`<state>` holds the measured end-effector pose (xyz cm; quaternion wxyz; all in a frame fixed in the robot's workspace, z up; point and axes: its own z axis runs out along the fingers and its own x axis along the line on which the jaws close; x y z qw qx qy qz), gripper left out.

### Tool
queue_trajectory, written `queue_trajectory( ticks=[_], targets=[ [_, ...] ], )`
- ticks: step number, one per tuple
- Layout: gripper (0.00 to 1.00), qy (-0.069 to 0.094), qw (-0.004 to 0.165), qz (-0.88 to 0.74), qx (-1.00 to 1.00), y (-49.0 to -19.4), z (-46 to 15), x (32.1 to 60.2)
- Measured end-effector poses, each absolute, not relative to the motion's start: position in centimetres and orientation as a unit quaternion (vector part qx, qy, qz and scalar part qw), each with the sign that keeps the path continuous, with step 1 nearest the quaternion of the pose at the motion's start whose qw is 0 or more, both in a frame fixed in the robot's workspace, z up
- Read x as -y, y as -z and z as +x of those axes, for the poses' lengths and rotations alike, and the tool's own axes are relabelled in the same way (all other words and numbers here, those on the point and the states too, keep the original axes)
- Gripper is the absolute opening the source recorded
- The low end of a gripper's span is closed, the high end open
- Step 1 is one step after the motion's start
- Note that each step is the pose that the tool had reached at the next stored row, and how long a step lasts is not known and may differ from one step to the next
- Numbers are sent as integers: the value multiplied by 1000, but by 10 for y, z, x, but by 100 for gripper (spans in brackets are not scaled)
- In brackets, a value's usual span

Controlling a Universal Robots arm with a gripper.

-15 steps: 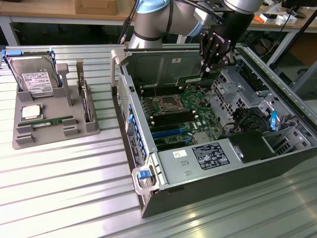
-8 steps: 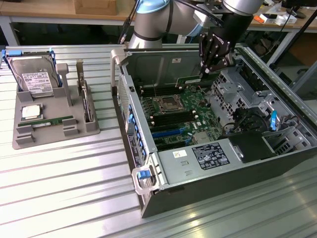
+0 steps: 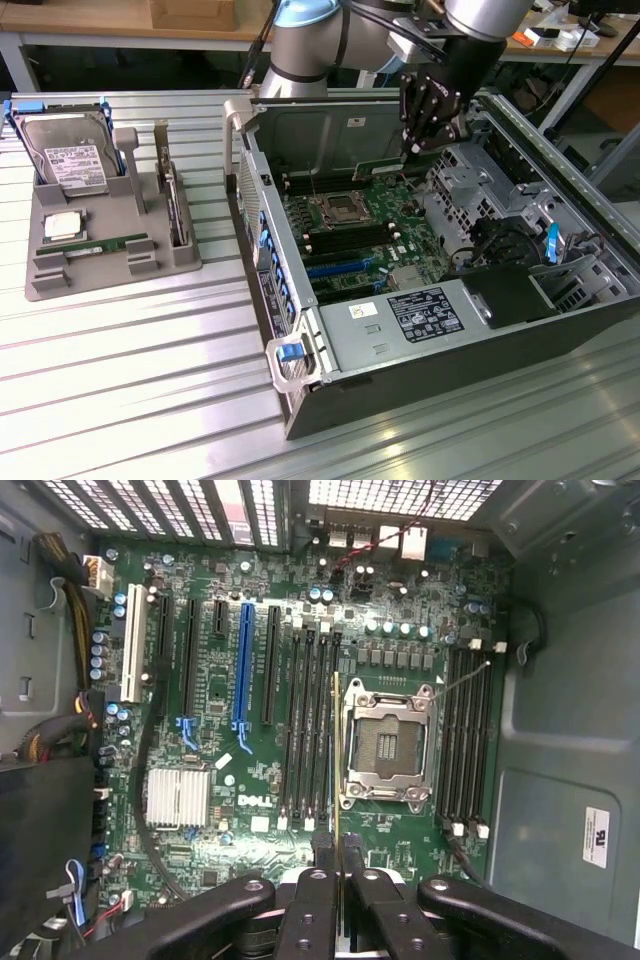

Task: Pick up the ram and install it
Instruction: 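Insert the ram into the slot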

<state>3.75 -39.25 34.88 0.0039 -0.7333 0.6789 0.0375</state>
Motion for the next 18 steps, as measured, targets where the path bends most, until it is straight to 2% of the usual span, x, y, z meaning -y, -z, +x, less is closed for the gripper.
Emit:
queue_trajectory(
  ticks=[18],
  targets=[
    [12,-37,4,-733,-679,-327,35,393]
  ],
)
